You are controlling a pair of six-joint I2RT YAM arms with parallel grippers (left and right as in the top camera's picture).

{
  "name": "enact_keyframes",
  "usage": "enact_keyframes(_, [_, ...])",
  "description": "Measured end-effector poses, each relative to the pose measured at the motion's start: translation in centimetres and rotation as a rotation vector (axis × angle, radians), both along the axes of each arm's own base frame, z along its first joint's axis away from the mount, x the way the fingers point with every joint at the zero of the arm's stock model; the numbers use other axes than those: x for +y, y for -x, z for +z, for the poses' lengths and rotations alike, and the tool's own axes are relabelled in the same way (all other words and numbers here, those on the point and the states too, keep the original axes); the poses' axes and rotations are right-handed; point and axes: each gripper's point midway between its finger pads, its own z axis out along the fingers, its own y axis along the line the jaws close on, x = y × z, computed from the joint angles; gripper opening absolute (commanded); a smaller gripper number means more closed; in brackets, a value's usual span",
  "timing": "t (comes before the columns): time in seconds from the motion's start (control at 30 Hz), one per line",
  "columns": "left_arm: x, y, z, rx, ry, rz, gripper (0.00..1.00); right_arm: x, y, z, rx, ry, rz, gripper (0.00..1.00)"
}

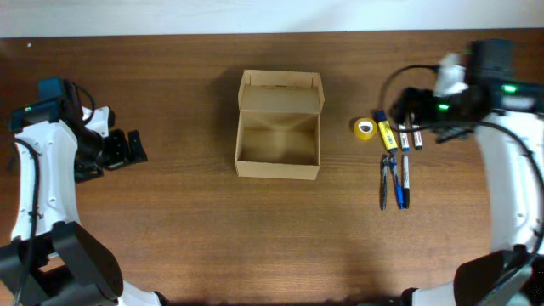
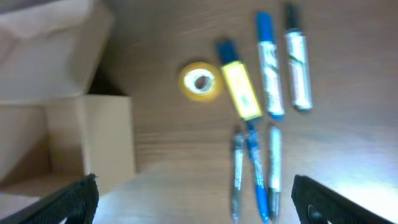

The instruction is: Pack container

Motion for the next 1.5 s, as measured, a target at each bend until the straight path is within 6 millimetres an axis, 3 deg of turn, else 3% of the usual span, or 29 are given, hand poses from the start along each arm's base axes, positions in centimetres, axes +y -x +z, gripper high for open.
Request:
enact_keyframes(0.13, [-0.1, 0.1, -0.2, 0.002, 0.006, 0.0, 1.0, 3.9, -2.4, 0.6, -0.095, 0.014, 0.086, 0.99])
enact_keyframes(0.23, [-0.1, 0.0, -0.1, 0.001, 0.007, 0.0, 1.0, 5.5, -3.4, -0.5, -0.08, 0.022, 0.097, 0.99])
enact_keyframes(0.33, [-0.1, 0.0, -0.1, 0.0, 0.008, 0.0, 1.0, 6.1, -4.5, -3.6, -0.001, 0.029, 0.085, 1.0])
enact_keyframes(0.5, [-0.2, 0.0, -0.1, 0.0, 0.01, -0.001, 1.0, 5.8, -5.2, -11.1, 0.229, 0.053, 0.06, 0.95])
enact_keyframes(0.63, [-0.2, 0.0, -0.1, -0.001, 0.011, -0.001, 1.0, 5.5, -6.0, -14.3, 0.307, 0.073, 0.05, 0.95])
enact_keyframes(0.77, [-0.2, 0.0, -0.1, -0.001, 0.01, -0.001, 1.0, 5.3, -6.7, -14.5, 0.299, 0.089, 0.044, 0.95])
enact_keyframes(0.93, [-0.2, 0.0, -0.1, -0.001, 0.011, -0.001, 1.0, 5.1, -7.1, -14.6, 0.29, 0.1, 0.041, 0.88])
enact_keyframes(1.2, [-0.2, 0.0, -0.1, -0.001, 0.011, -0.001, 1.0, 5.1, -7.0, -17.3, 0.338, 0.103, 0.043, 0.88])
enact_keyframes(1.5, [-0.2, 0.0, -0.1, -0.001, 0.011, -0.001, 1.0, 6.1, -7.2, -18.4, 0.342, 0.11, 0.076, 0.88])
